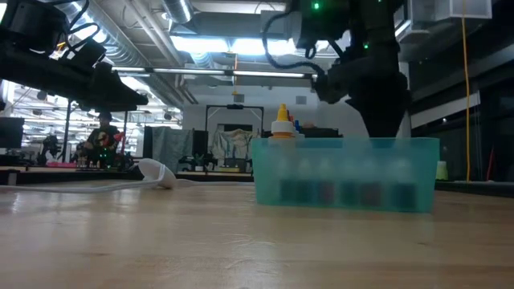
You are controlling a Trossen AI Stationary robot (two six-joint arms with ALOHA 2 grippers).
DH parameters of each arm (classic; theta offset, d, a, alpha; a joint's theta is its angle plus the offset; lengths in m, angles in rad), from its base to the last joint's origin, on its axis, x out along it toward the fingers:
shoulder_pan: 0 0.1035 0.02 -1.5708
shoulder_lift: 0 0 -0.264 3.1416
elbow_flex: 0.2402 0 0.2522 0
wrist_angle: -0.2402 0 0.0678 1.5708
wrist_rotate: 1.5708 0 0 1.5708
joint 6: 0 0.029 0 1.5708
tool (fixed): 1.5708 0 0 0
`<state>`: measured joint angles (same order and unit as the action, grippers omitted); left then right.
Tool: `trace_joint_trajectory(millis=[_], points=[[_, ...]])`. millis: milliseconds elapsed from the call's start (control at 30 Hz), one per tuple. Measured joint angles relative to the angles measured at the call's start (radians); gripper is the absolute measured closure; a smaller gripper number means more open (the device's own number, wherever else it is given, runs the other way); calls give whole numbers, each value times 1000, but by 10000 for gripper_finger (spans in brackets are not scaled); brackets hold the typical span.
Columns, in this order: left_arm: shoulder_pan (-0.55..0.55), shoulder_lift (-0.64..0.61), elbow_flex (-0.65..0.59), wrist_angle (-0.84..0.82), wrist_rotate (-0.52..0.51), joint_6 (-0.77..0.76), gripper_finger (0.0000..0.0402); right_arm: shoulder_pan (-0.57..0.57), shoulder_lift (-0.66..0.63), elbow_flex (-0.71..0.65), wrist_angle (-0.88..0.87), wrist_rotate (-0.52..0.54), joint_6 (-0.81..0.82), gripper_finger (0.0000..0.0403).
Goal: Pick & Place food coloring
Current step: Put the small blue food coloring bottle into the green bin
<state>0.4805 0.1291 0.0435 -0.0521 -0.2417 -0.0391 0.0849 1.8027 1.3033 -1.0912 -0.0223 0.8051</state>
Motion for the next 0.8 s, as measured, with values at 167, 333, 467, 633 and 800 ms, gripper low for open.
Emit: trace_joint_trajectory(millis=[167,333,467,633,800], points=[[0,0,0,0,0,0,41,-14,0,-43,45,-7,-9,334],[0,0,0,0,0,0,41,-26,0,-81,95,-9,-25,330],[0,0,0,0,0,0,41,-31,0,-99,111,-8,-25,328],[0,0,0,0,0,0,41,-31,5,-113,134,-9,-29,330],[0,0,0,0,0,0,41,-31,5,-113,134,-24,-32,313]])
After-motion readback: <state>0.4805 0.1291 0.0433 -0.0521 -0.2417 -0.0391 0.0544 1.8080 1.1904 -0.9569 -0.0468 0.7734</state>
